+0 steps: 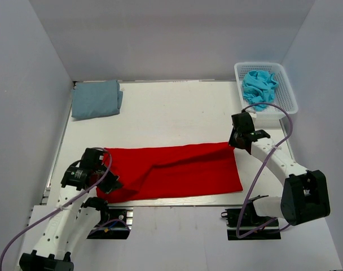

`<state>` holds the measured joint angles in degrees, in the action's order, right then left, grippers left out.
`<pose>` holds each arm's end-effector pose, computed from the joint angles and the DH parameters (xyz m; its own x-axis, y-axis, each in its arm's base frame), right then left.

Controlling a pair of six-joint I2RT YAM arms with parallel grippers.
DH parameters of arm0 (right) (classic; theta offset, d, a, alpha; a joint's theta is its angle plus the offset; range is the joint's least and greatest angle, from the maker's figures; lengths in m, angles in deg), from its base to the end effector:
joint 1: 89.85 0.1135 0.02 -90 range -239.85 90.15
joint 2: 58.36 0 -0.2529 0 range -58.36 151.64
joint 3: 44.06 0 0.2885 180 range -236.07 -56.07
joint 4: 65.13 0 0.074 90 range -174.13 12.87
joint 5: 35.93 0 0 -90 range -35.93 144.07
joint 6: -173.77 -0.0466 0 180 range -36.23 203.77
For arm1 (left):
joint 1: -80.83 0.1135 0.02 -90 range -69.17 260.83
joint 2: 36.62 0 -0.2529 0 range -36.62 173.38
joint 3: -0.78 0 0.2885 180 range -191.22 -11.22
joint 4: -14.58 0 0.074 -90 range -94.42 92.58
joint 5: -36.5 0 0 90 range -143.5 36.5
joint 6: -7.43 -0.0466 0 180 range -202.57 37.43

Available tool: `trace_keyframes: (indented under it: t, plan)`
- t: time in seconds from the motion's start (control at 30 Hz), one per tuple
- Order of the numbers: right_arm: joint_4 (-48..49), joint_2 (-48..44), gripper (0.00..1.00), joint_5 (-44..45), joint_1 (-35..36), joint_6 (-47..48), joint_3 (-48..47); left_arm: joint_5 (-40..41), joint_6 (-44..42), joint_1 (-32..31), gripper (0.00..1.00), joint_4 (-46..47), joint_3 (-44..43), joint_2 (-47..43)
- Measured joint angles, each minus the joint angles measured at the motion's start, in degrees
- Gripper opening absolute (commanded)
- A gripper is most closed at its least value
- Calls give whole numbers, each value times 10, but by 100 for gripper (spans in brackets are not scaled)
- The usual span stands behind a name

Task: Fold and stack the t-shirts
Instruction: Fold the other side of the tshirt into a rectangle, then rotate the tshirt 80 degrees

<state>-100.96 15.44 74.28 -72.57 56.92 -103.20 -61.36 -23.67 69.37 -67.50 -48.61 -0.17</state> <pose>0.2945 0.0748 0.1925 -0.6884 0.2297 -0.6880 0.2713 0.9612 0.0496 0.1365 -0.0342 0.2161 -0.6824 -0.7271 -0.0745 -0.6579 0.6555 -0.3709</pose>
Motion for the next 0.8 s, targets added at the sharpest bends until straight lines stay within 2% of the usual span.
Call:
trace_keyframes:
  t: [0.03, 0.1, 0.13, 0.17, 0.2, 0.23, 0.27, 0.3, 0.33, 0.4, 0.43, 0.47, 0.63, 0.8]
  plan:
    - [0, 0, 0, 1, 0, -1, 0, -8, 0, 0, 0, -1, 7, 5]
    - [-1, 1, 0, 3, 0, -3, 0, -21, -1, 0, 17, -5, 16, 13]
    - [-2, 1, 0, 3, 0, -5, 1, -26, -3, 0, 36, -7, 17, 16]
    - [-3, 1, 1, 4, 0, -8, 2, -31, -3, 0, 48, -8, 16, 17]
    - [-5, 1, 20, 4, 0, -11, 4, -33, -9, 0, 65, -10, 16, 17]
    - [-10, 1, 27, 4, 0, -14, 6, -35, -12, 0, 90, -24, 9, 19]
    - [-16, 0, 31, 4, 0, -18, 9, -35, -18, 0, 99, -38, -6, 26]
    - [-24, -2, 39, 3, 0, -21, 15, -32, -21, 0, 100, -52, -28, 36]
    - [-32, -7, 62, 2, 0, -23, 21, -25, -24, 0, 100, -60, -56, 49]
    - [-54, -24, 64, -1, 0, -26, 31, -6, -30, 0, 100, -61, -107, 71]
    - [-64, -35, 71, -3, 0, -25, 32, 0, -34, 0, 100, -58, -122, 80]
    - [-69, -48, 90, -6, 0, -26, 32, 7, -36, 0, 100, -54, -131, 86]
    - [-64, -76, 90, -39, 0, -7, 24, 15, -54, 0, 100, 37, -107, 138]
    - [-9, -22, 90, -139, 11, 15, 20, 15, -69, 0, 100, 178, -56, 282]
